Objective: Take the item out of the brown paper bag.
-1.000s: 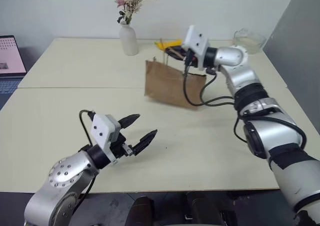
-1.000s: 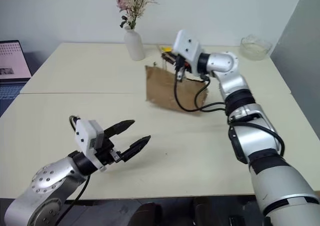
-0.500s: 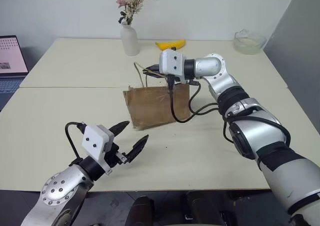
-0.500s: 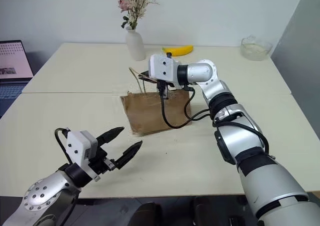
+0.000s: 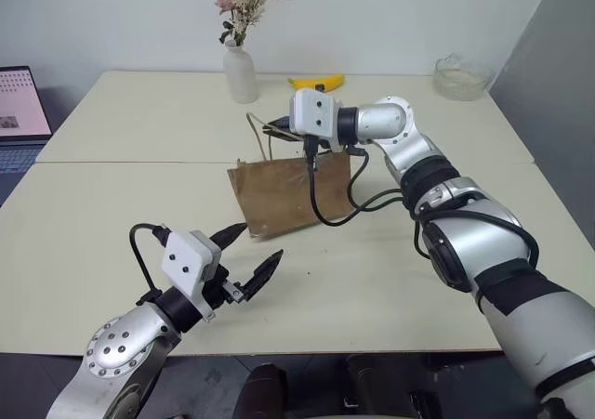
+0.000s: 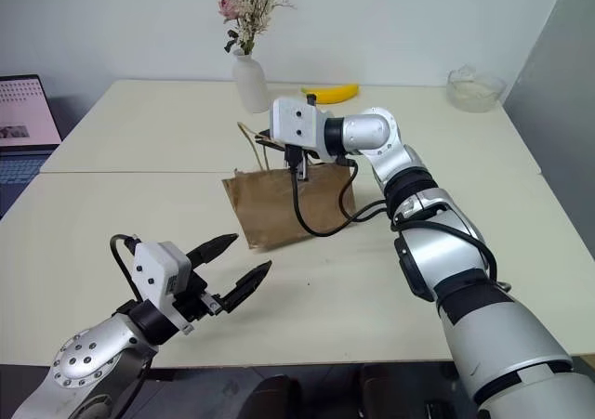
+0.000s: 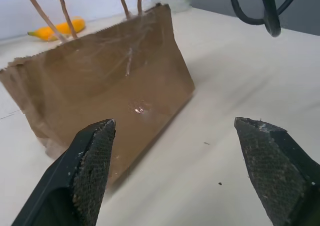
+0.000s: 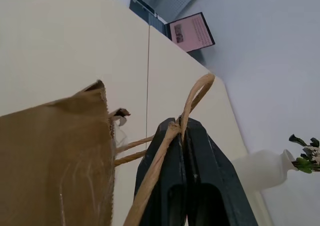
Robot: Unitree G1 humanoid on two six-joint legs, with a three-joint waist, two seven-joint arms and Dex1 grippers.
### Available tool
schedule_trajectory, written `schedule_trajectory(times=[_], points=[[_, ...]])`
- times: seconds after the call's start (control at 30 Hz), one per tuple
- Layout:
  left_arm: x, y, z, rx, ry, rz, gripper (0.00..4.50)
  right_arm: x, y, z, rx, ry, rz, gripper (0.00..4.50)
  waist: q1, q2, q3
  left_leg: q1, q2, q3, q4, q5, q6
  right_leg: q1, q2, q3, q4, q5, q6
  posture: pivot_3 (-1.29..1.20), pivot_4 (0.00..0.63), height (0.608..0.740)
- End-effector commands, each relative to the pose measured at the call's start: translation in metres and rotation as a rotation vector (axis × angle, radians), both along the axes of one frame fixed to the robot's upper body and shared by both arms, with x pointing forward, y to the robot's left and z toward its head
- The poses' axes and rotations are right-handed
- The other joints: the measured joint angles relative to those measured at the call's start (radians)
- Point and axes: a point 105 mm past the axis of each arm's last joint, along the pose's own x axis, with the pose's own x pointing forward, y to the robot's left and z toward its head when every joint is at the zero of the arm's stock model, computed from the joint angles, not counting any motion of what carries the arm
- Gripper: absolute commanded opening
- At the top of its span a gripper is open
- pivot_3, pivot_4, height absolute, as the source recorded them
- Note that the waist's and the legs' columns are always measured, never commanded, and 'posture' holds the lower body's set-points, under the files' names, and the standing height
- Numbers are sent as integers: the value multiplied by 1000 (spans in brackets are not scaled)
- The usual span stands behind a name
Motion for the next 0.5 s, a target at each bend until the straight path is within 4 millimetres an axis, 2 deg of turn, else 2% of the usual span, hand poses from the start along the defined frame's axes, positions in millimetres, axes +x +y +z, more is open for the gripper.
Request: schedule_trajectory(times=[0.03, 0.3, 0.5], points=[[-1, -4, 9, -1, -49, -23, 3988, -5, 5, 30, 72, -50, 28, 24, 0, 0, 0, 0, 0, 0, 0, 0, 0, 0, 0, 0, 0, 0, 0, 0, 150, 740], [1, -7, 8, -2, -51, -38, 3988, -2, 6, 20, 8, -123, -5, 24, 0, 0, 0, 0, 0, 0, 0, 0, 0, 0, 0, 0, 0, 0, 0, 0, 150, 740], [2, -8, 7, 1, -51, -45, 3988, 5, 8, 23, 16, -143, -72, 24, 0, 0, 0, 0, 0, 0, 0, 0, 0, 0, 0, 0, 0, 0, 0, 0, 150, 740]])
